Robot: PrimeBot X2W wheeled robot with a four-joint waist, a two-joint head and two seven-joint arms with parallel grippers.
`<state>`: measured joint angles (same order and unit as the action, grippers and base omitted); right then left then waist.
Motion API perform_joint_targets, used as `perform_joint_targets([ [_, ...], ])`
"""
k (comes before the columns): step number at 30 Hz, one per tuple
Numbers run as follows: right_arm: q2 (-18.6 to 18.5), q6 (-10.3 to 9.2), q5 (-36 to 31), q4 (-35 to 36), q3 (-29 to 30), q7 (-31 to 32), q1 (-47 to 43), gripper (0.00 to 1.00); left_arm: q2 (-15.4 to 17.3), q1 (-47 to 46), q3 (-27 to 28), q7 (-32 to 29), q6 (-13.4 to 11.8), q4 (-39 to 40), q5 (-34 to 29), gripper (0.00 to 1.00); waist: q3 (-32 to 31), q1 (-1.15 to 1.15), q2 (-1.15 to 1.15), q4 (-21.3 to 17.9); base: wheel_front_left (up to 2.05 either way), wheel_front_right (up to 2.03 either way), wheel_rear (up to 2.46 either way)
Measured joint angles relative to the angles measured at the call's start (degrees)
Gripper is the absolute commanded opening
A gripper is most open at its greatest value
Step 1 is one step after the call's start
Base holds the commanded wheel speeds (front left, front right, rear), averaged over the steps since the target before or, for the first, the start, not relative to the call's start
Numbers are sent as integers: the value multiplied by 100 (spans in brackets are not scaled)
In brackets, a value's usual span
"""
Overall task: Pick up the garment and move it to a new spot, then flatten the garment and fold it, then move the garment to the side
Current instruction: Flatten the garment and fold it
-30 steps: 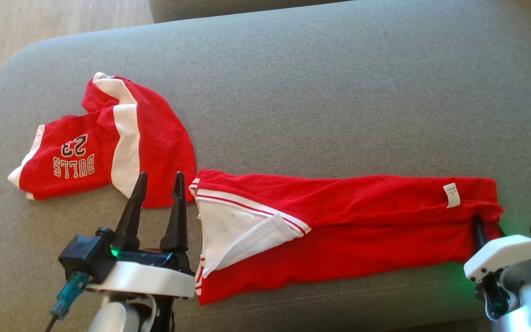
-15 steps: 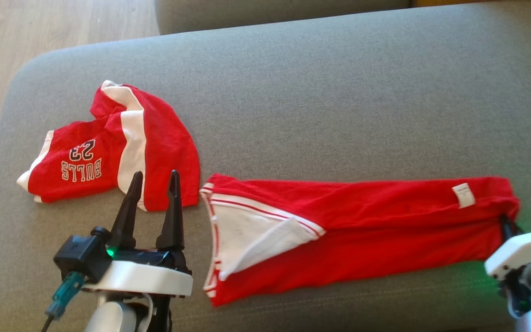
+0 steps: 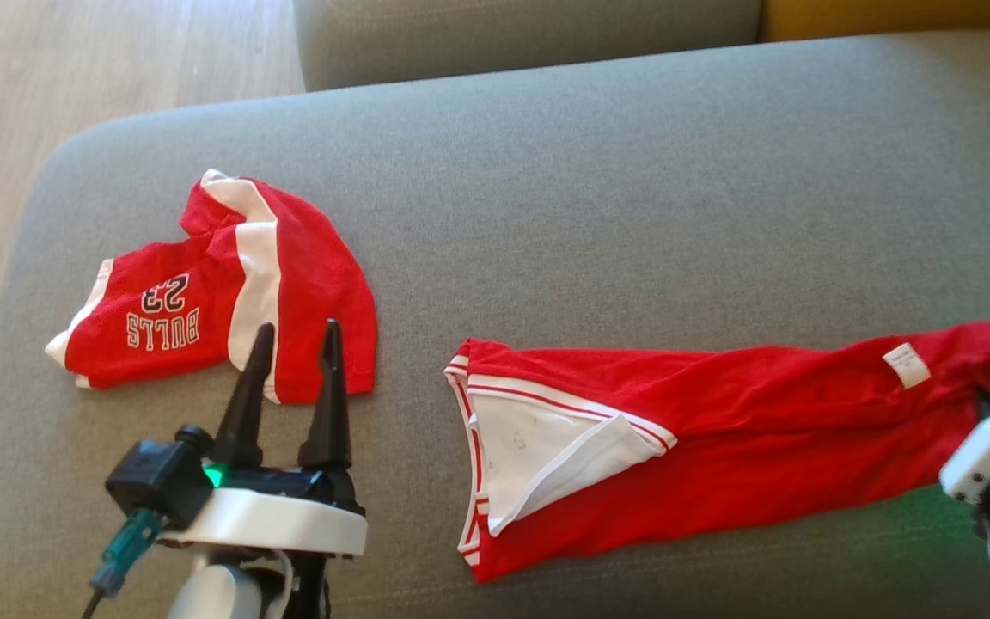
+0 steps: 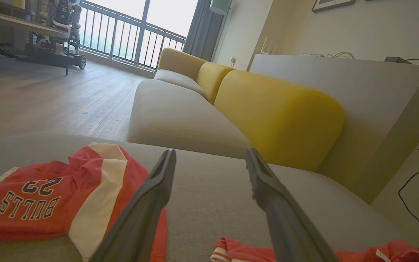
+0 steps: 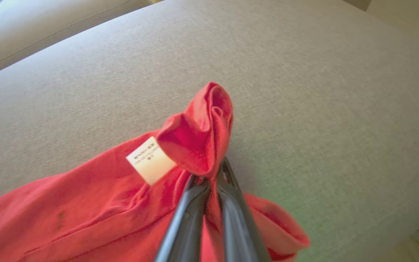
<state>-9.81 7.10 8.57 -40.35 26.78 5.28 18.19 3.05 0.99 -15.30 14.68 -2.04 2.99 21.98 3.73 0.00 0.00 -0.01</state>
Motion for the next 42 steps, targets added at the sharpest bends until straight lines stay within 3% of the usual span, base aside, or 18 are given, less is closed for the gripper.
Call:
perform_joint_targets([
  [5,126,-1,127,536,-421,439,-130,0,-1,17,-98,0,-52,0,44,100,-160,0,0,-26,0,0,0],
  [16,683,-1,1308,2588,-721,1941,-762,0,-1,127,25,1,-157,103,140,100,-471,0,0,-131,0,0,0],
  [21,715,-2,2524,2995,-1147,2325,-939,0,-1,127,55,1,-157,110,166,100,-483,0,0,-160,0,0,0],
  [31,712,-3,4852,2576,-3076,1580,-1072,0,-1,129,5,1,-158,99,242,100,-555,0,0,-133,0,0,0],
  [42,683,-3,6091,1568,-4693,326,-640,0,-1,129,-119,1,-157,48,241,100,-508,0,0,313,0,0,0],
])
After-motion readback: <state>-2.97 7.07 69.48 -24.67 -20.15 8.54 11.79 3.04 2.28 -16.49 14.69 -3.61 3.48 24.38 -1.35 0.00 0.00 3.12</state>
